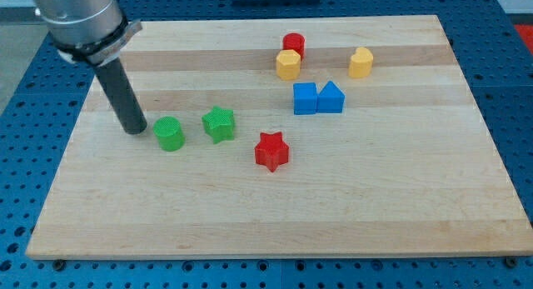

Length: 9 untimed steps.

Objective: Move the green star left to the blue cube

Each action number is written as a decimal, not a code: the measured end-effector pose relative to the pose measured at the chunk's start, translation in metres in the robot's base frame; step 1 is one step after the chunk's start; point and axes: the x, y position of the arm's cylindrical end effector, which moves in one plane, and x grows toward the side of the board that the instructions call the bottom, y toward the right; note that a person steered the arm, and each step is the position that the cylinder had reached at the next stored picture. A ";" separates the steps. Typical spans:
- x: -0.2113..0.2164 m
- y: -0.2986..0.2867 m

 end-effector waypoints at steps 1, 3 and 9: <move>0.029 0.002; 0.031 0.069; -0.025 0.138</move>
